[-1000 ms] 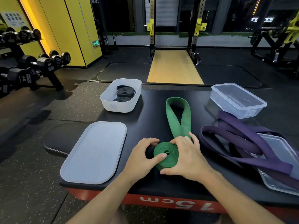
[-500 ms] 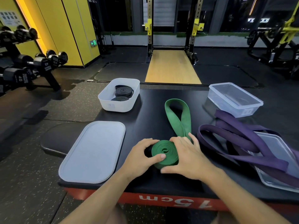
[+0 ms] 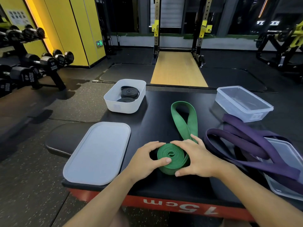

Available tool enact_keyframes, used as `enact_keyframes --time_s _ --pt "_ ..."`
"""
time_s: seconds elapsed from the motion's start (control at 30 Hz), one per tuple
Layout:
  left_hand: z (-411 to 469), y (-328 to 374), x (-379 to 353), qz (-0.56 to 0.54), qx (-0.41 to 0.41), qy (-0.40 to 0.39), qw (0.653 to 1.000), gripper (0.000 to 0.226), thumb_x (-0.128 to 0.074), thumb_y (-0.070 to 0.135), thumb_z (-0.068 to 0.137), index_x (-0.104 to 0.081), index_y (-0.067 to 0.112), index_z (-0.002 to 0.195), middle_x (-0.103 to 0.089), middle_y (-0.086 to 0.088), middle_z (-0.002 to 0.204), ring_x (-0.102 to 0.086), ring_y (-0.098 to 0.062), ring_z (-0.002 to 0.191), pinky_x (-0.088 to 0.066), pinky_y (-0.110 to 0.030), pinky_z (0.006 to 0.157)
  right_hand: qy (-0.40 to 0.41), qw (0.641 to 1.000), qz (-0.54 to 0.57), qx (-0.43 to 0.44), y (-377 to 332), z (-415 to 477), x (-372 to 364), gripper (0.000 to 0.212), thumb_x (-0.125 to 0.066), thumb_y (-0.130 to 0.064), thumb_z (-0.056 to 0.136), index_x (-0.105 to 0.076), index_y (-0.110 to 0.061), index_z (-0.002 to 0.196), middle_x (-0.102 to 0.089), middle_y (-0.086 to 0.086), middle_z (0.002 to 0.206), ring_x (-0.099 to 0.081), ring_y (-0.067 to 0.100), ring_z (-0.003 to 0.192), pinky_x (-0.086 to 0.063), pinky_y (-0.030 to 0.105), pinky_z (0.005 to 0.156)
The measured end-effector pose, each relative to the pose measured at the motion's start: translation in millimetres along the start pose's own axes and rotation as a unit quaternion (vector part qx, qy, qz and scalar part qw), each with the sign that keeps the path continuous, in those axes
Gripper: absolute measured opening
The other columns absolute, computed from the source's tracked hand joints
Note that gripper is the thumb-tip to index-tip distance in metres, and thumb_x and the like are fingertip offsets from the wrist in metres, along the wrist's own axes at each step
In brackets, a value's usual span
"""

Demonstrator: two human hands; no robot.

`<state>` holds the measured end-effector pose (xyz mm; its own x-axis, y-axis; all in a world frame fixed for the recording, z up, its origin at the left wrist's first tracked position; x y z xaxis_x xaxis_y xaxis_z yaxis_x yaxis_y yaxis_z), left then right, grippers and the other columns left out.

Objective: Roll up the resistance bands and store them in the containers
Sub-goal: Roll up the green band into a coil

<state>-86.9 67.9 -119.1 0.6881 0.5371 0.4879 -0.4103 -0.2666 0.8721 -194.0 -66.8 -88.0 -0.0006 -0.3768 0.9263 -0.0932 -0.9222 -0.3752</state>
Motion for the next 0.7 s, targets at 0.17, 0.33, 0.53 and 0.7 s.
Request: enact_keyframes --time_s 0.17,0.33,0.53,0.7 --pt "0 0 -2 0.015 -0.02 -0.003 1.0 0.066 -0.076 0.066 0.078 -0.059 0.046 0.139 -0.057 0.023 0.143 -0.046 0.008 0.136 -0.037 -0.029 0.118 0.051 0.998 0.017 -0.03 2 -1 5 0.097 -0.078 -0.082 0.054 -0.044 -0.042 0.136 -0.049 -0.027 0.122 -0.033 -0.012 0.127 0.012 0.032 0.126" --pt "-1 5 1 0.02 -0.036 0.021 0.999 0.059 -0.07 0.063 0.084 -0.061 0.039 0.136 -0.06 0.025 0.132 -0.051 0.005 0.13 -0.041 -0.026 0.112 0.105 0.992 0.002 -0.076 3 -9 7 0.098 -0.072 -0.091 0.047 -0.047 -0.039 0.127 -0.05 -0.024 0.115 -0.037 -0.007 0.124 0.012 0.037 0.126" --pt "0 8 5 0.02 -0.043 0.057 0.997 0.03 -0.077 0.045 0.09 -0.067 0.036 0.118 -0.064 0.021 0.115 -0.057 0.0 0.12 -0.041 -0.017 0.1 0.161 0.975 -0.058 -0.138 -8 -20 9 0.092 -0.052 -0.104 0.046 -0.051 -0.037 0.109 -0.055 -0.022 0.102 -0.049 0.0 0.114 0.007 0.041 0.126" --pt "-2 9 0 0.027 -0.045 0.036 0.998 0.045 -0.08 0.049 0.086 -0.061 0.038 0.126 -0.059 0.023 0.121 -0.054 0.004 0.121 -0.036 -0.004 0.096 0.186 0.96 -0.075 -0.194 -17 -24 3 0.088 -0.049 -0.104 0.05 -0.052 -0.033 0.102 -0.055 -0.019 0.092 -0.052 0.006 0.106 -0.001 0.042 0.126"
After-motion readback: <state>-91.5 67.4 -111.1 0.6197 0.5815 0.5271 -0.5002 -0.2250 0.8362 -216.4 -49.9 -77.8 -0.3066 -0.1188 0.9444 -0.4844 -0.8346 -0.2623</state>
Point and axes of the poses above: each hand's wrist, its own z-axis towards the middle knuckle, its own x-axis out of the back of the hand, y = z × x, the point moved 9 cm from there along z, towards the middle knuckle
